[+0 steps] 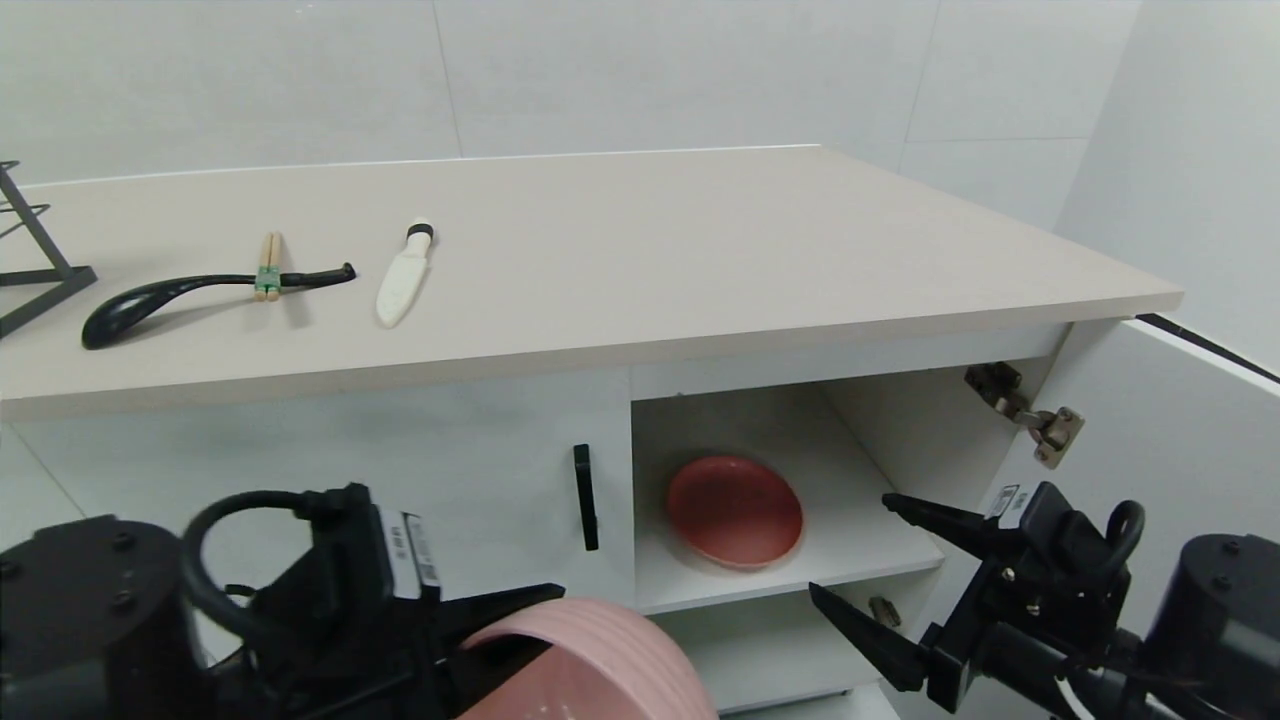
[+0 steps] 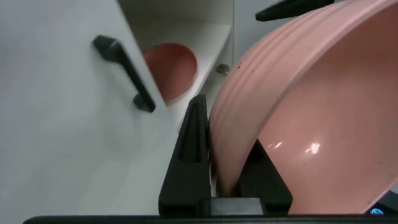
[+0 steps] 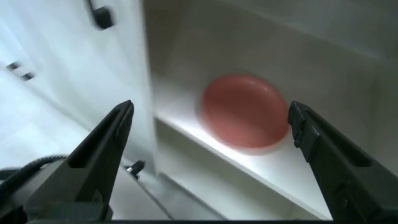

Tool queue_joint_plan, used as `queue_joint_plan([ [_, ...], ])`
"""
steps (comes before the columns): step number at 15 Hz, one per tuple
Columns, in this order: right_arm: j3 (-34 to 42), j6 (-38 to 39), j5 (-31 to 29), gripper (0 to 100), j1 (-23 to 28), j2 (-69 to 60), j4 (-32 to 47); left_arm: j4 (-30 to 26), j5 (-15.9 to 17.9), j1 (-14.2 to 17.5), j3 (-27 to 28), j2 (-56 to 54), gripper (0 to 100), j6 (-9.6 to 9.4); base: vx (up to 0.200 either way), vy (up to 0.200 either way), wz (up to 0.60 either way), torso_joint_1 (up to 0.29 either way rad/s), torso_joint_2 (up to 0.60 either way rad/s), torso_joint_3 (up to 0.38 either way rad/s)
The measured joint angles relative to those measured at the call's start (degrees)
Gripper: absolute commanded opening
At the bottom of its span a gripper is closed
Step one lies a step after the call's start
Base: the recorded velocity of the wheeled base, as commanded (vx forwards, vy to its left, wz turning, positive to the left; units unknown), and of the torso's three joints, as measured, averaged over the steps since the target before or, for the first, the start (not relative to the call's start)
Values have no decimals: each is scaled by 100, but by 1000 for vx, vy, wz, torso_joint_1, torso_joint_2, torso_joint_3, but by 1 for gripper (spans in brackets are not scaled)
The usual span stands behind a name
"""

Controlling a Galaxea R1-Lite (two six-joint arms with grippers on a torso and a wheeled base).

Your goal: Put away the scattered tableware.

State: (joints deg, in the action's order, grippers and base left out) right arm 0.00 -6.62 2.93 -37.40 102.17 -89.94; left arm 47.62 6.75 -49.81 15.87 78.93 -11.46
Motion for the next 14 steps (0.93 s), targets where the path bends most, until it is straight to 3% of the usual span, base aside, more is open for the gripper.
queue_joint_plan([
  [2,0,13,-15,100,41,-55,0,329,-471,-407,247,555,0,5,0,0,0,0,0,0],
  [6,-2,13,-15,100,363,-184,2,1610,-1276,-884,416,1530,0,7,0,0,0,0,0,0],
  [9,-16,-2,-15,100,483,-285,2,2009,-1777,-1019,468,2146,0,-30,0,0,0,0,0,0],
  [12,-40,-5,-13,100,579,-347,2,2068,-2235,-1039,568,2555,0,-349,0,0,0,0,0,0],
  [14,-55,-11,-13,100,592,-407,2,2098,-2593,-1033,841,2793,0,-406,0,0,0,0,0,0],
])
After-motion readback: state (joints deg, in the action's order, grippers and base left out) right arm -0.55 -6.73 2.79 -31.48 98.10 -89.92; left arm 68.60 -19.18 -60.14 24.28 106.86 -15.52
